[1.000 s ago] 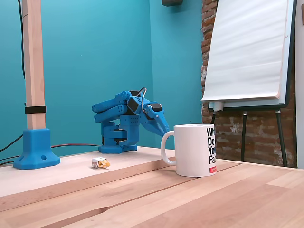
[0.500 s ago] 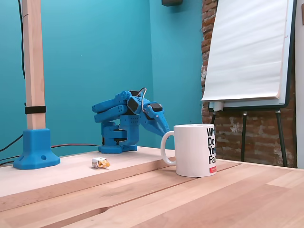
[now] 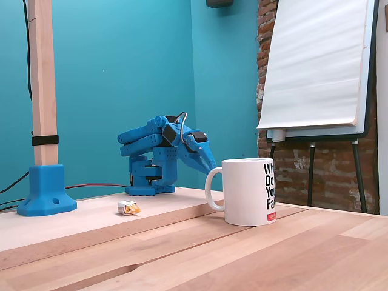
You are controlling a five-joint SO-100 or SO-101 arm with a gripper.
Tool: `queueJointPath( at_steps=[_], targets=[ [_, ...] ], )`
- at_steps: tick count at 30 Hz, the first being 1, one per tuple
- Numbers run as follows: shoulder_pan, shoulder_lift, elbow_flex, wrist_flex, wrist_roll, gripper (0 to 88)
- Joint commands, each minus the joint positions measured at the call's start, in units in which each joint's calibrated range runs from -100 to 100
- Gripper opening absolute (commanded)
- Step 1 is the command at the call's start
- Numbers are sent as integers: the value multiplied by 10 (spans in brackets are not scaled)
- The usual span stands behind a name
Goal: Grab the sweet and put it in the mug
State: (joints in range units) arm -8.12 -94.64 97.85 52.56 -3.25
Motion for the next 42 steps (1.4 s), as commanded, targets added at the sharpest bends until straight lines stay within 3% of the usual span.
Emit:
queueJointPath(
  at_steps=[1,9,14,24,32,42],
  targets=[
    [1,-7,-1,-7,-1,0],
    [8,-8,0,-10,4,0],
    [57,-8,-12,-11,4,0],
    [123,20,-301,-6,-1,0],
    [134,193,-375,-8,7,0],
    [134,497,-561,0,86,0]
  ],
)
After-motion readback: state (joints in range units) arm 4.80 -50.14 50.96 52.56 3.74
